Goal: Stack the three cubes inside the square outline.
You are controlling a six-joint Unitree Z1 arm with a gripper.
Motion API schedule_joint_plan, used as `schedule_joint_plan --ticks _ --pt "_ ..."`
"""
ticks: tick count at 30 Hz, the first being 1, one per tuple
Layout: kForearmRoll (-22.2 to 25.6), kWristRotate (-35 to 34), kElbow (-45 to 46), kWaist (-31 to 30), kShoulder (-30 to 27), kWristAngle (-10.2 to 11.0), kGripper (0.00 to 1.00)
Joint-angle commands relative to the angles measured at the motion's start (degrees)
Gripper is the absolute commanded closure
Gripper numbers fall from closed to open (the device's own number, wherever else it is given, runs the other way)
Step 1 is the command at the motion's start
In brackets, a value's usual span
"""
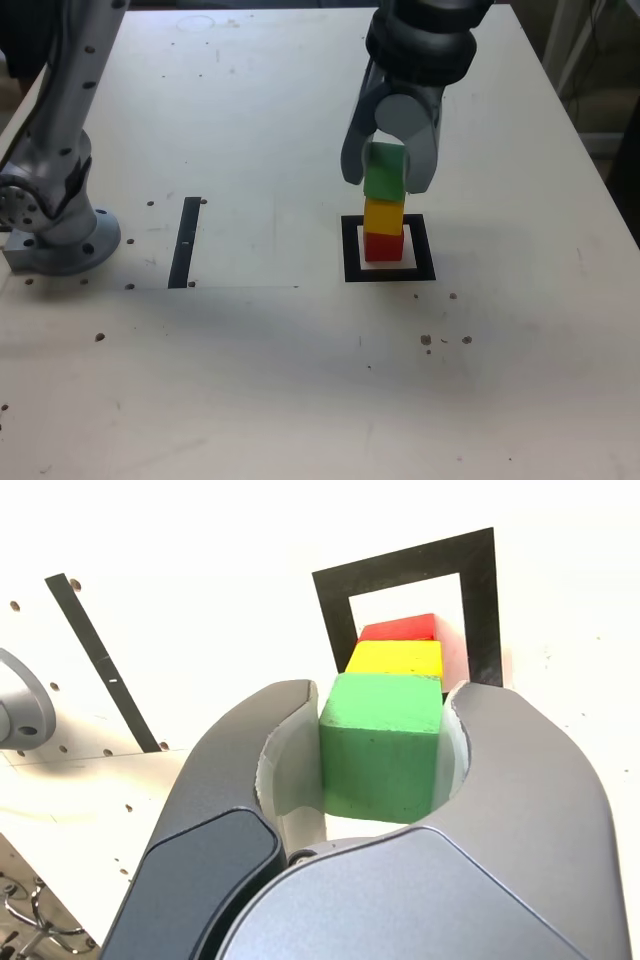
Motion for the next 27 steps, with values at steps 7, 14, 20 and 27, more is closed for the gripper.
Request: schedule_joint_plan --ticks 7,14,20,27 --pt "0.8 0.0 0.5 0.1 -0.1 -0.1 0.02" --pt "1.0 -0.2 0.6 0.1 -0.2 -0.1 0.01" --pt "1.6 -0.4 1.1 0.1 -1.6 0.0 0.01" --pt "2.0 -0.4 3.7 0.1 -7.1 0.4 0.01"
